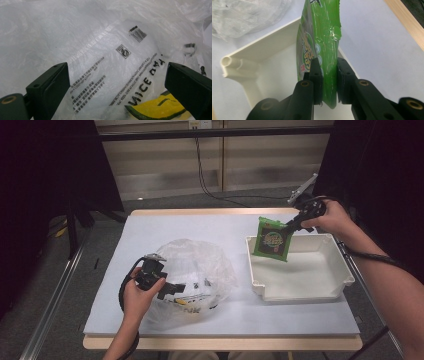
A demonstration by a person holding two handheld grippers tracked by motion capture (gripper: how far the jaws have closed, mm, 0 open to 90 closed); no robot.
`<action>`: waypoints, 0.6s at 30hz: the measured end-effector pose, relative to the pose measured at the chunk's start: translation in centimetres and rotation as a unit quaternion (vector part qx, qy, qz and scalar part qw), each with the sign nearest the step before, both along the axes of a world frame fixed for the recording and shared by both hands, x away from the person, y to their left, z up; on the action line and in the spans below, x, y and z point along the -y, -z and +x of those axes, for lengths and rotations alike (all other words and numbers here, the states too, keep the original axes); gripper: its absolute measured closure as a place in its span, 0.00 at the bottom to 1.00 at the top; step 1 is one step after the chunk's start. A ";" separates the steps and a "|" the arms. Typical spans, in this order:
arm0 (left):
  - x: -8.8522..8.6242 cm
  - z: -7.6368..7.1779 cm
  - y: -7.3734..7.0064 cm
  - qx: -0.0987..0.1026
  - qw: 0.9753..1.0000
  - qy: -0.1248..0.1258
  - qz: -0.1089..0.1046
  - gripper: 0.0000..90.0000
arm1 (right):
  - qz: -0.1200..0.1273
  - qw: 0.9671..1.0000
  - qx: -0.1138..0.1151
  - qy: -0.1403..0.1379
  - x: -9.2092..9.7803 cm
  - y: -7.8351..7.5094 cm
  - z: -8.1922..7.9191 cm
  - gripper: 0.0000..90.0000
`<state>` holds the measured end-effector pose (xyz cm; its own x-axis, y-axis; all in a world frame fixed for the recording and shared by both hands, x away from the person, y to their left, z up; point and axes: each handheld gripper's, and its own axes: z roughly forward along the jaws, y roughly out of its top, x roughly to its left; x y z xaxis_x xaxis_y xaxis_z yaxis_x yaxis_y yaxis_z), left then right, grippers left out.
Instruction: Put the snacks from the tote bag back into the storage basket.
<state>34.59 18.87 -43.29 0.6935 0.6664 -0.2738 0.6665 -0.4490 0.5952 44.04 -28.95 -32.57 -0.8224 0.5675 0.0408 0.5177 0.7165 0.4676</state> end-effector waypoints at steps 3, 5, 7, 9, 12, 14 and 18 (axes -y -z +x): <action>0.1 0.3 0.1 -0.003 1.000 0.002 0.003 0.07 | 0.000 1.000 0.000 -0.024 -0.4 1.2 1.1 0.85; 0.1 0.3 0.2 -0.004 1.000 -0.002 0.002 0.07 | -0.003 0.999 0.000 -0.037 -0.6 1.9 1.8 0.85; -0.1 0.3 0.3 -0.005 1.000 -0.004 0.002 0.07 | -0.009 0.998 0.006 -0.055 -1.0 2.6 2.4 0.84; -0.1 0.3 0.3 -0.005 1.000 -0.004 0.002 0.07 | -0.014 0.998 0.007 -0.065 -1.5 3.1 3.1 0.84; -0.2 0.2 0.3 -0.007 1.000 -0.006 0.000 0.07 | -0.017 0.996 0.035 -0.081 -1.7 3.3 3.8 0.81; -0.3 0.2 0.3 -0.006 1.000 -0.005 0.003 0.07 | -0.018 0.996 0.033 -0.082 -1.8 3.4 4.0 0.78; -0.5 0.0 0.2 -0.005 1.000 -0.002 0.005 0.07 | -0.020 0.997 0.038 -0.068 -1.7 3.6 3.7 0.68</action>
<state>34.59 19.34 -43.53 0.6881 0.6717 -0.2746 0.6742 -0.4518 0.5843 47.71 -27.26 -36.13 -0.8915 0.4506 -0.0455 0.3784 0.7964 0.4717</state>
